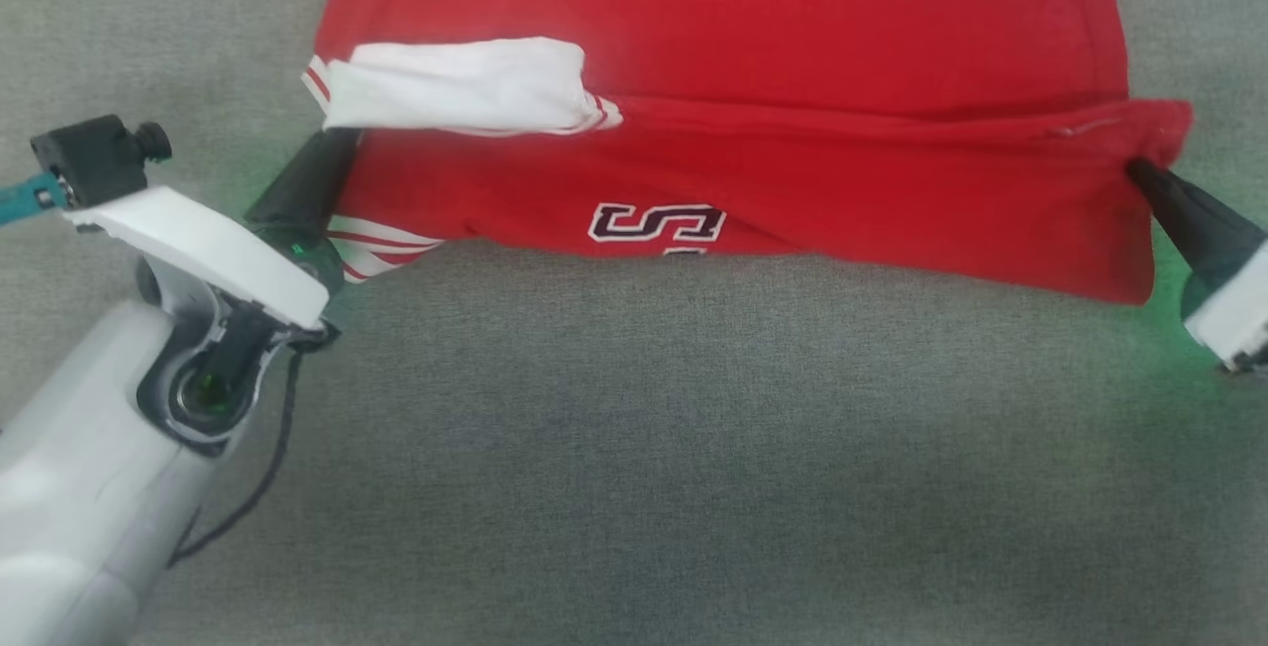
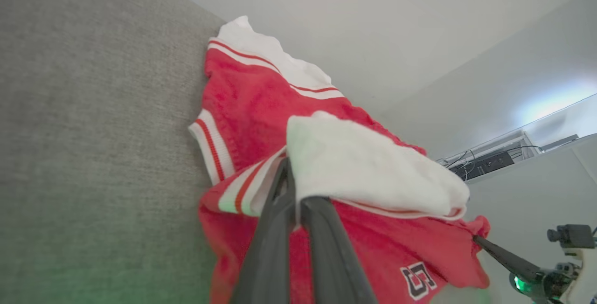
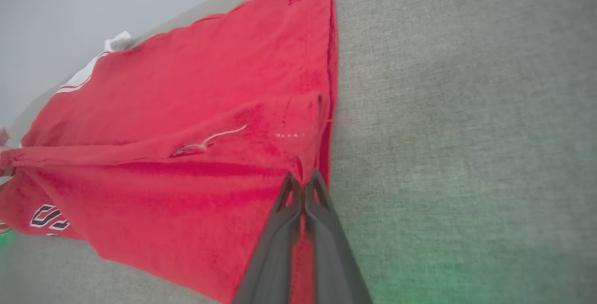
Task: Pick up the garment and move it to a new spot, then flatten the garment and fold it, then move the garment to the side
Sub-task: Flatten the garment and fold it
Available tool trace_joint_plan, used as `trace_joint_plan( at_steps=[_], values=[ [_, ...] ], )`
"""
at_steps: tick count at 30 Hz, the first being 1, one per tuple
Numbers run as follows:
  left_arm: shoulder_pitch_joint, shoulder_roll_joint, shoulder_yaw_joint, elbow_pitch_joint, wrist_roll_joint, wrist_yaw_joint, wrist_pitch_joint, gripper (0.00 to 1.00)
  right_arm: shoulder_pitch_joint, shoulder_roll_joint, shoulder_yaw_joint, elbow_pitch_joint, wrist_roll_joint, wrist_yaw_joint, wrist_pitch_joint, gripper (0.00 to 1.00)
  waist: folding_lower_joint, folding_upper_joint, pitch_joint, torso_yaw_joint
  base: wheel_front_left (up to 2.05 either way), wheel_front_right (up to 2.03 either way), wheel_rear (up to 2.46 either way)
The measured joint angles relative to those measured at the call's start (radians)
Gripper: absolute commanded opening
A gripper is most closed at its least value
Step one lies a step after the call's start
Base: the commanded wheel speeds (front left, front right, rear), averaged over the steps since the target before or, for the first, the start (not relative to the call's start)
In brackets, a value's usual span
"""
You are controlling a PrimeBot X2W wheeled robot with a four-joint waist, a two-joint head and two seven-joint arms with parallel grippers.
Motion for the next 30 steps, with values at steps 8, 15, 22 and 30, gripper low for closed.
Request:
trace_joint_plan(
  at_steps=[8,15,22,30],
  values=[
    [-0.084,-0.027,-0.07,0.126,0.077,-0.001,-0.023,0.0,-0.08,-0.027,0.098,0.118,-0.02,0.0,-0.083,0.0,0.0,0.0,0.022,0.002,0.0,0.0,0.0],
    [-0.126,-0.014,-0.153,0.199,0.158,-0.002,-0.044,1.0,-0.095,-0.082,0.188,0.152,-0.081,0.0,-0.183,1.0,0.0,0.0,0.0,0.008,0.0,0.0,0.0],
    [-0.143,0.067,-0.224,0.184,0.22,0.0,-0.005,1.0,-0.067,-0.125,0.208,0.13,-0.116,0.0,-0.265,1.0,0.0,0.0,-0.063,0.014,0.0,0.0,0.0],
    [-0.191,0.196,-0.314,0.035,0.228,0.017,0.308,1.0,-0.007,-0.136,0.178,0.064,-0.115,0.0,-0.298,1.0,0.0,0.0,-0.151,0.024,0.0,0.0,0.0]
  ],
)
